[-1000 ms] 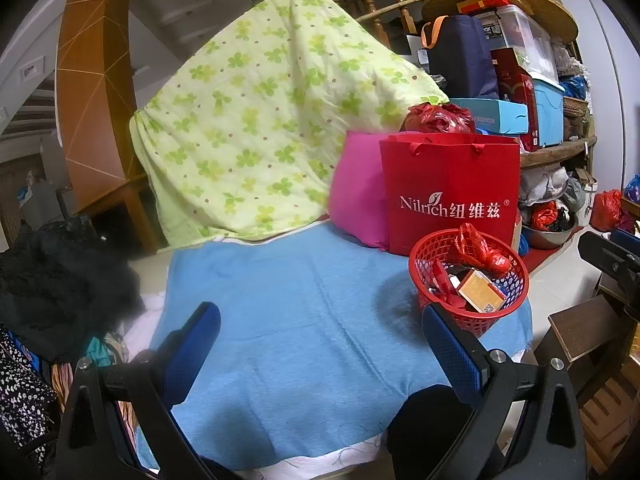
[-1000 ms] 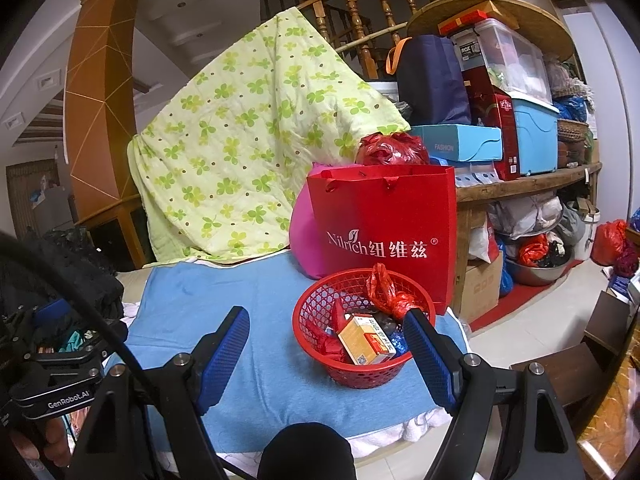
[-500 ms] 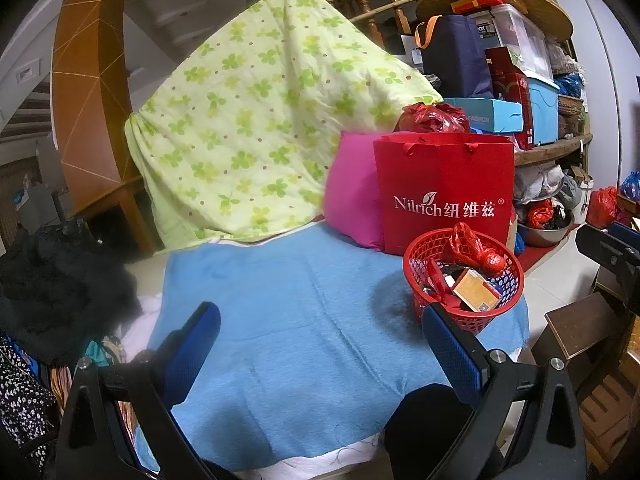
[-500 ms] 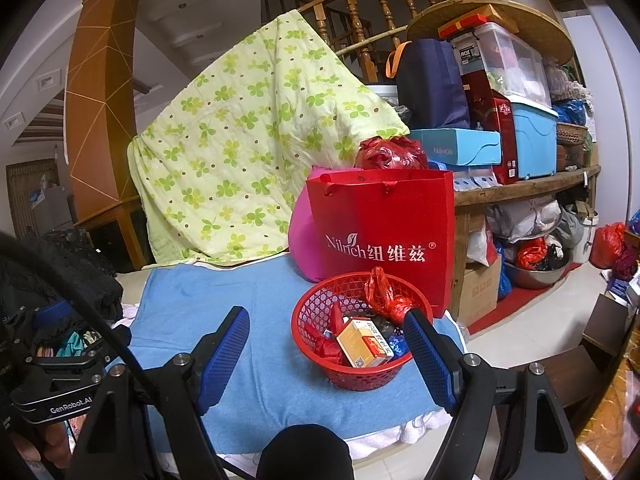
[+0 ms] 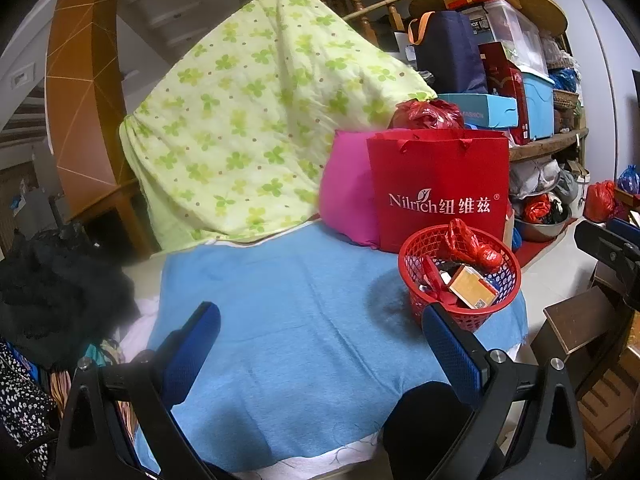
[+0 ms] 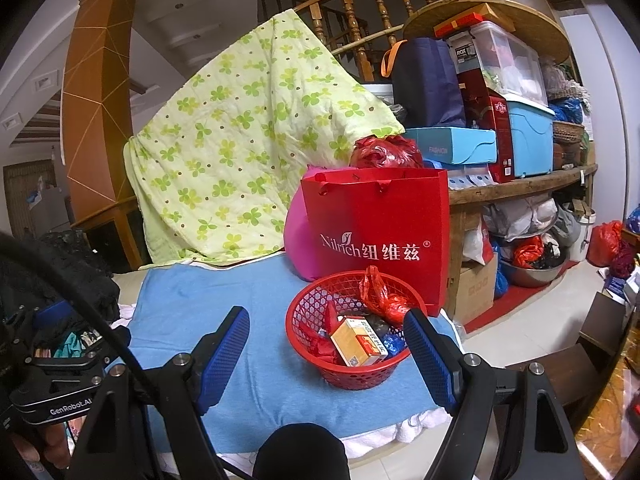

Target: Collect trash

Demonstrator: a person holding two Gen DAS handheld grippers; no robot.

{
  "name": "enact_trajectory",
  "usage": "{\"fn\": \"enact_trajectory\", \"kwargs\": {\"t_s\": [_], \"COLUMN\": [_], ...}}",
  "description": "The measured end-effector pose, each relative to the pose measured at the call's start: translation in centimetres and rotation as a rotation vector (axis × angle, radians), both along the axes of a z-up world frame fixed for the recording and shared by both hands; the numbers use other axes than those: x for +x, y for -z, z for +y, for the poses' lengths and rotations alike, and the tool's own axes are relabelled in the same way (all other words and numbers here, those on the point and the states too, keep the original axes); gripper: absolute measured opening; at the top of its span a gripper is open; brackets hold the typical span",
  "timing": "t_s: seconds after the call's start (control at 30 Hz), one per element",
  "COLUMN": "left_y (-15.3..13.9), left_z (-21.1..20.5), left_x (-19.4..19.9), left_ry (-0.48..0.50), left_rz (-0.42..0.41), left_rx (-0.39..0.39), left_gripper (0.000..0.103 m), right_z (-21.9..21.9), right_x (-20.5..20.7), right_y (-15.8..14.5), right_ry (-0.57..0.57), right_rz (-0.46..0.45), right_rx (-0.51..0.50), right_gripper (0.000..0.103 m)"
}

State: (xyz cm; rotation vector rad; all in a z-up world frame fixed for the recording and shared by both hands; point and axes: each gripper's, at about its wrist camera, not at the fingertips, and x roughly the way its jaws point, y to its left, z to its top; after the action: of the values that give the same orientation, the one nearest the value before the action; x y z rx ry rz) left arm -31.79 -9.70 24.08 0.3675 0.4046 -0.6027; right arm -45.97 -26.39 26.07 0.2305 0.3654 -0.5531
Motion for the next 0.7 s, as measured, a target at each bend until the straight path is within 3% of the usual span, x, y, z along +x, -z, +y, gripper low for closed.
{"fn": "enact_trajectory", "kwargs": {"t_s": [0.7], "left_y": [0.34], "left_z": [0.05], "left_x": [0.14], "left_ry": [0.003], "left_rz": [0.005], "left_rx": [0.000], "left_gripper": [0.100], "right_z": [-0.72], "right_x": [-0.22], "right_y": [0.65], "right_ry": [0.011], "right_rz": [0.010], "right_rx": [-0.012], "right_gripper": [0.082]}}
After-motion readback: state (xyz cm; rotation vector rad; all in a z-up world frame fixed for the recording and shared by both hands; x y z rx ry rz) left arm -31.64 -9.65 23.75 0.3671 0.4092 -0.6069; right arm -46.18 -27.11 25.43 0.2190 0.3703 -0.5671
